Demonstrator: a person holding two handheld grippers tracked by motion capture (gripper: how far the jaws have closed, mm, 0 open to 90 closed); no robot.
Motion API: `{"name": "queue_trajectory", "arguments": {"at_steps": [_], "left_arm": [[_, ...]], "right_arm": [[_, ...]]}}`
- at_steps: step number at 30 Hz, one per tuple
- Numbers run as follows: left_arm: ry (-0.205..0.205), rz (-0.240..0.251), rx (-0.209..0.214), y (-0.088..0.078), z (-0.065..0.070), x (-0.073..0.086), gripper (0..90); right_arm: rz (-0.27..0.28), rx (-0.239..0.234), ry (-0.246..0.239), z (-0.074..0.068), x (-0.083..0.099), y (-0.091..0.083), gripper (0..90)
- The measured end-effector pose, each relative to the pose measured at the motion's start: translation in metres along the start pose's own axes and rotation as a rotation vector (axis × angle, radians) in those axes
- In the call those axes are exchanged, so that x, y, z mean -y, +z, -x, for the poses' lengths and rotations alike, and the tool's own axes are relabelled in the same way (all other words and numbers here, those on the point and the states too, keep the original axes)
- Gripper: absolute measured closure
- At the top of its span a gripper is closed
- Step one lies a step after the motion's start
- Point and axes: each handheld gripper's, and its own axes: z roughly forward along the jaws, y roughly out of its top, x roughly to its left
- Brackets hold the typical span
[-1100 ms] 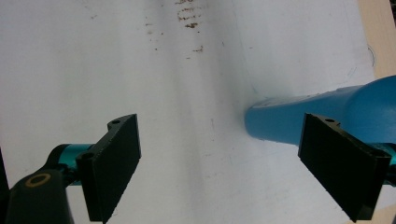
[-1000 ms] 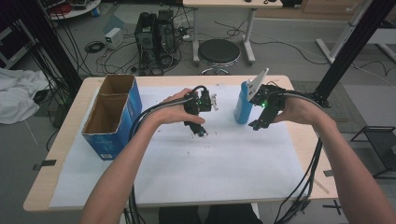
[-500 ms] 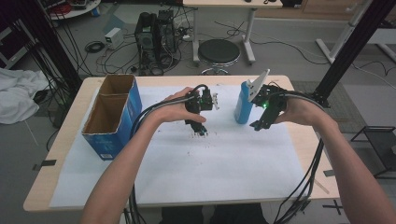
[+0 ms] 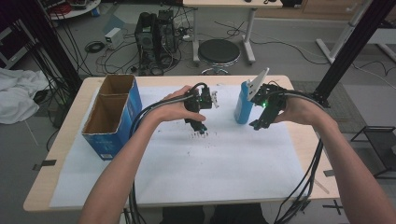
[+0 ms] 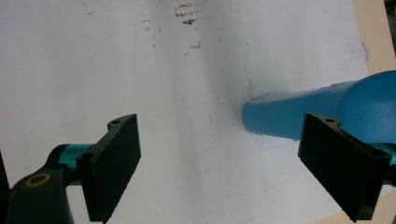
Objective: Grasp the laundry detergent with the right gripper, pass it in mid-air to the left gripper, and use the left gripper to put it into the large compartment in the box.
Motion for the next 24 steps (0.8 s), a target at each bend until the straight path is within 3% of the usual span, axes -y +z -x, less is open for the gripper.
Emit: {"name": "queue_trajectory", "arguments": {"at_steps": [4, 10, 11, 13, 17, 18, 19, 20, 22, 23, 24], "left_arm": [[-0.006, 0.002, 0.005, -0.001, 0.002, 0.003, 14.7], [0.005, 0.004, -0.005, -0.003, 0.002, 0.003, 14.7], [0.011, 0.001, -0.001, -0.003, 0.001, 0.003, 14.7], [-0.009, 0.015, 0.004, -0.003, 0.003, 0.004, 14.7], [0.008, 0.004, -0.002, -0.005, 0.003, 0.004, 14.7], [0.009, 0.003, -0.005, -0.007, 0.004, 0.004, 14.7], [0.009, 0.003, -0.005, -0.007, 0.004, 0.004, 14.7], [0.010, 0.000, -0.012, -0.008, 0.005, 0.003, 14.7], [0.011, 0.008, -0.009, -0.008, 0.006, 0.004, 14.7], [0.009, 0.005, -0.005, -0.009, 0.006, 0.004, 14.7], [0.016, -0.005, -0.015, -0.010, 0.007, 0.004, 14.7]], "right_arm": [[-0.015, 0.009, 0.010, -0.001, -0.002, 0.001, 12.2], [-0.057, 0.028, 0.062, -0.004, -0.004, 0.001, 12.2], [-0.095, 0.030, 0.150, -0.007, -0.004, -0.001, 12.2], [-0.096, 0.037, 0.179, -0.006, -0.004, -0.002, 12.2], [-0.092, 0.042, 0.229, -0.005, -0.003, -0.003, 12.2], [-0.104, 0.059, 0.275, -0.006, -0.003, -0.003, 12.2], [-0.104, 0.059, 0.275, -0.006, -0.003, -0.003, 12.2], [-0.113, 0.071, 0.325, -0.006, -0.002, -0.003, 12.2], [-0.111, 0.071, 0.369, -0.007, -0.001, -0.002, 12.2], [-0.111, 0.071, 0.369, -0.007, -0.001, -0.002, 12.2], [-0.112, 0.085, 0.433, -0.008, -0.001, -0.001, 12.2]]}}
